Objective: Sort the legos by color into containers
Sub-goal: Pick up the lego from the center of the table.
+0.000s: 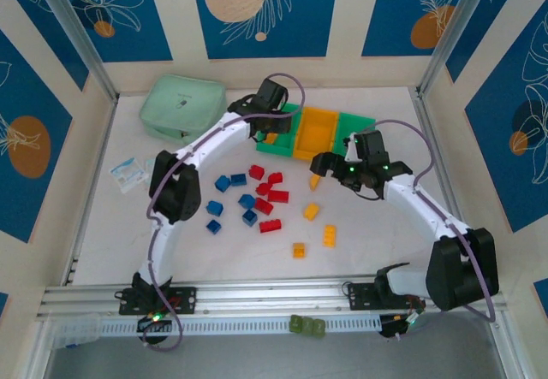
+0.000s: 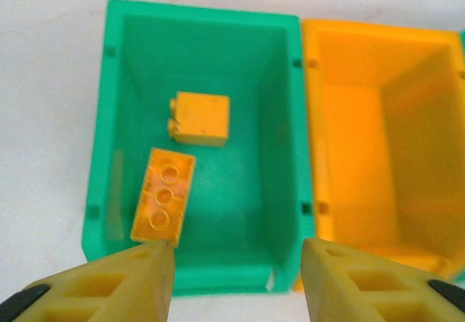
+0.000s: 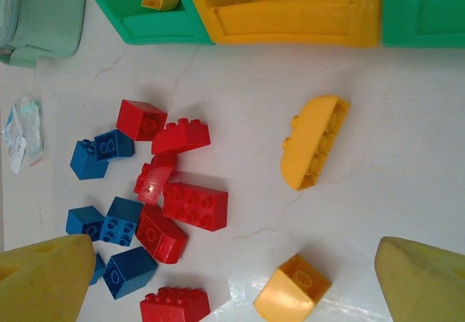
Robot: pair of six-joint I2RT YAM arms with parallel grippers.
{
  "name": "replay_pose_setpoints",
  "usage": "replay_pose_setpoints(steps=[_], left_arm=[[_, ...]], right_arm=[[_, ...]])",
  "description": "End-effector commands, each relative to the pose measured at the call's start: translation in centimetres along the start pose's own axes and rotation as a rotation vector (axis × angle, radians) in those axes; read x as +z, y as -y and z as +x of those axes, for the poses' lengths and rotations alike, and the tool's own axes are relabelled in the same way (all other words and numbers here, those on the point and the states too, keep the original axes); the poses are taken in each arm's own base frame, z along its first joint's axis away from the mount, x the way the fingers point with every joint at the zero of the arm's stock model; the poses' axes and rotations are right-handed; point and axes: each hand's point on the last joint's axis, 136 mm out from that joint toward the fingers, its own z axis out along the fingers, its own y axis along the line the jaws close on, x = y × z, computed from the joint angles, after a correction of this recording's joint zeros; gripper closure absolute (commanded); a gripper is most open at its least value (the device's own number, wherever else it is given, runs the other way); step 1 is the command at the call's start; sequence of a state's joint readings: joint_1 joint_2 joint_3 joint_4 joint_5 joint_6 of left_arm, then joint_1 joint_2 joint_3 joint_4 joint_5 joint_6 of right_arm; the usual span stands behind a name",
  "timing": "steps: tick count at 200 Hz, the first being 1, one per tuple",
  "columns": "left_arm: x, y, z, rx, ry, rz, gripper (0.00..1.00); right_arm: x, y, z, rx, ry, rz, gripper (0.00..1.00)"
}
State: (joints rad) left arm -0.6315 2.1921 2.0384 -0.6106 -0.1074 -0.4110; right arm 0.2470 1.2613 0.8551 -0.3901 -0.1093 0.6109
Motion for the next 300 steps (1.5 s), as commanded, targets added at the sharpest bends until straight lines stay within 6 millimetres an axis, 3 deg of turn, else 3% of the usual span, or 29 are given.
replay_pose_setpoints(steps=[1, 67, 125, 169, 241, 300], left_arm=[[-2.4, 3.3, 2.2, -0.015, -0.058, 0.116, 0.49], [-2.8, 9.2, 9.0, 0.045, -0.177, 0.205, 0.43], [-0.6, 11.3, 13.4, 0.059, -0.256, 0.218, 0.40], [1.7, 12.0, 15.8, 0.129, -0.284, 0.184, 0.41], [4.9, 11.6, 16.9, 0.218, -0.290, 0.083, 0.52], [5.1, 11.2, 17.0, 0.214, -0.296, 0.057, 0.69]], right_arm=[[-0.9, 0.9, 1.2, 0.027, -0.018, 0.010, 0.01], [-2.6, 3.6, 3.9, 0.084, -0.024, 0.038, 0.01], [-2.6, 6.0, 5.7, 0.140, -0.015, 0.072, 0.01], [-2.7, 5.8, 5.4, 0.136, -0.012, 0.058, 0.01], [-2.9, 7.1, 6.1, 0.163, 0.001, 0.072, 0.01], [-2.7, 6.3, 5.6, 0.128, 0.002, 0.034, 0.01]])
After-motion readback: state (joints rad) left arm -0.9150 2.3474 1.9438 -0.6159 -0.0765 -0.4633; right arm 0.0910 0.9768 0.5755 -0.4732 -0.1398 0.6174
